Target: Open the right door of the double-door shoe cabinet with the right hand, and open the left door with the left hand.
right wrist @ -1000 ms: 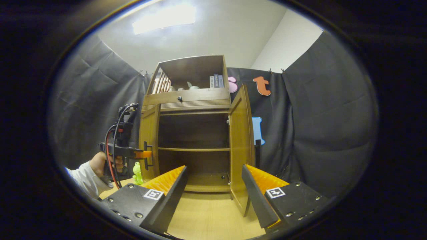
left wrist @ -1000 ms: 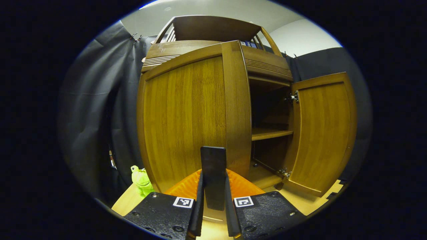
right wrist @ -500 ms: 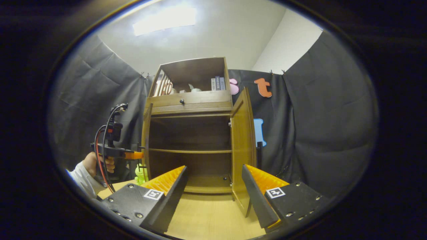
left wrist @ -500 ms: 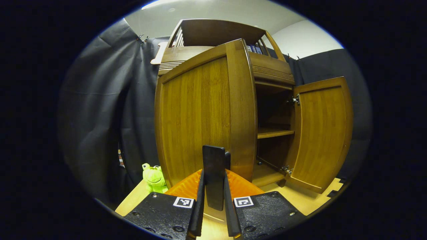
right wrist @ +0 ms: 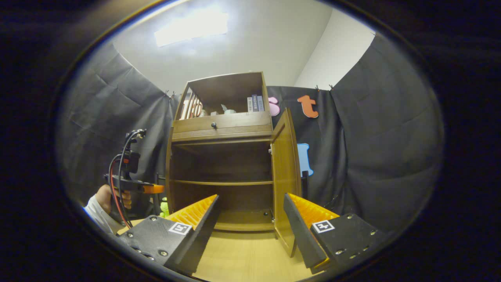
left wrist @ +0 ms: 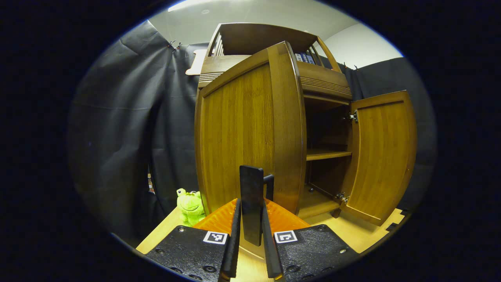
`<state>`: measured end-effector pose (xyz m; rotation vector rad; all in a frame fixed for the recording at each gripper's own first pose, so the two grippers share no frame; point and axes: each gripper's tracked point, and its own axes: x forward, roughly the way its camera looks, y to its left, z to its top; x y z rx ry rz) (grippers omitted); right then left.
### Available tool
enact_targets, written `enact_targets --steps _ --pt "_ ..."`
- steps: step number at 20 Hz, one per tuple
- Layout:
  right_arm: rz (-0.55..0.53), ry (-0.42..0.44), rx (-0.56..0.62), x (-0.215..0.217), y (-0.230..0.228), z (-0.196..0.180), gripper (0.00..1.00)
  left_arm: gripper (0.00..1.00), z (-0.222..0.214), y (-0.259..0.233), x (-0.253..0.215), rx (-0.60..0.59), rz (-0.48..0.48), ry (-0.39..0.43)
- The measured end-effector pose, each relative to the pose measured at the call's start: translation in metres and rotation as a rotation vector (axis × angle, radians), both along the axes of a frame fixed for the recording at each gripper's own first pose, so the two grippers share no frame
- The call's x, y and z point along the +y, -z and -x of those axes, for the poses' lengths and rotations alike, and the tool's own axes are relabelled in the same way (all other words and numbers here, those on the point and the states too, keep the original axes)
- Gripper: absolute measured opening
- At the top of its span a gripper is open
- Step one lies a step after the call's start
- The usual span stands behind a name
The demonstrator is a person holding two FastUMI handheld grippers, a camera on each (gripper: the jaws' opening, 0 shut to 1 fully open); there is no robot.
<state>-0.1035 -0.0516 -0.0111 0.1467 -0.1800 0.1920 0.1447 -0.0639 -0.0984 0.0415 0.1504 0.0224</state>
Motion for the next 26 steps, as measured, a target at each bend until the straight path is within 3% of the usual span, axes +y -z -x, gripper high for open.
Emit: enact_targets --steps 5,7,26 --pt "0.013 0.003 0.004 0.001 0.003 -0.001 0.95 0.3 0.006 0.001 0.001 0.015 -0.003 0.002" --pt "0.015 0.0 0.012 0.002 0.005 -0.003 0.96 0.23 0.003 0.002 0.005 0.012 -0.013 -0.007" --pt "0.063 -0.04 0.03 0.034 0.013 -0.006 0.96 0.11 0.015 -0.004 0.043 -0.011 -0.033 -0.104"
